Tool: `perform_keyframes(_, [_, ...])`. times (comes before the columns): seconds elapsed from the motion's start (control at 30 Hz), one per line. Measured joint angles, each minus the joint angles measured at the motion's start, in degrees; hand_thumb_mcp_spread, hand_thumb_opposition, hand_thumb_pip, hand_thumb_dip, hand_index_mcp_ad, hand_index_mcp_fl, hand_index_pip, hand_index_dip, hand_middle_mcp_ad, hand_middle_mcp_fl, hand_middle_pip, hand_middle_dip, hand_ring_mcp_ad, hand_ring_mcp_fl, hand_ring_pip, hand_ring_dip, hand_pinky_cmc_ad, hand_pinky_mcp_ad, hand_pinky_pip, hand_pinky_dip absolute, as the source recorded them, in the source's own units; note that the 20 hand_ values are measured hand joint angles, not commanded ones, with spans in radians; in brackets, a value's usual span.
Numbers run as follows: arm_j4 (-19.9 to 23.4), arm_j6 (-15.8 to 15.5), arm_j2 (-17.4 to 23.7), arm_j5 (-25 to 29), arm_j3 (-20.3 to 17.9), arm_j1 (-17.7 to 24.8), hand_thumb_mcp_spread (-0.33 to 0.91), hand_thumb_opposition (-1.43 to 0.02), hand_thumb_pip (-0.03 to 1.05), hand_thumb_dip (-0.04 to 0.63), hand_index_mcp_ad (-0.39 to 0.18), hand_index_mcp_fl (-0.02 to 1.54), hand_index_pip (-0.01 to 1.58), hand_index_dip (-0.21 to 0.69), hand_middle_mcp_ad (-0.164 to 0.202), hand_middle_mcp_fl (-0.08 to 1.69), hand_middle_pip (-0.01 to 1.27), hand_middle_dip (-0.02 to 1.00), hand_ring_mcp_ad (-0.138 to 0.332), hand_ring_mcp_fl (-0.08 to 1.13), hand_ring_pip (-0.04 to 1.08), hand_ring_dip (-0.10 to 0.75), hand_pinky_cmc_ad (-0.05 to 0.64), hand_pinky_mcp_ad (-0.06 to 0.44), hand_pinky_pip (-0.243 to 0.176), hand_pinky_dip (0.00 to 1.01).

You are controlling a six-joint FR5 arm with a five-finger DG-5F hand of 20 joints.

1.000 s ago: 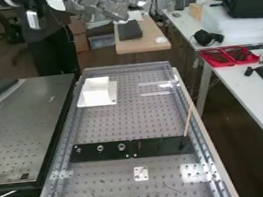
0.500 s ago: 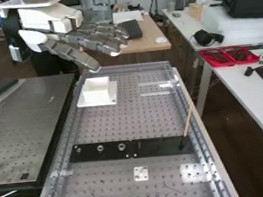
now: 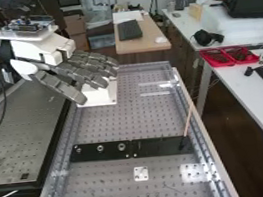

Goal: Grab the smaller nut and place it in the white container

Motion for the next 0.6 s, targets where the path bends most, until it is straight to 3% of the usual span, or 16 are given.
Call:
perform_keyframes(0.37, [2.91, 0.15, -1.1, -6.16, -2.82, -4.1, 0.27, -0.79, 0.55, 0.112, -0.106, 0.07, 0.6, 0.131, -0.012, 0.01, 0.13, 0.29, 0.166, 0.0, 0.09, 0.124, 0.414, 0.314, -0.089, 0.33])
perform_keyframes(0.6, [6.66, 0.14, -1.72, -4.85, -5.38, -3.94, 0.3, -0.81, 0.55, 0.11, -0.12, 0.05, 0.9, 0.133, -0.01, 0.01, 0.13, 0.29, 0.166, 0.0, 0.09, 0.124, 0.414, 0.314, -0.089, 0.33])
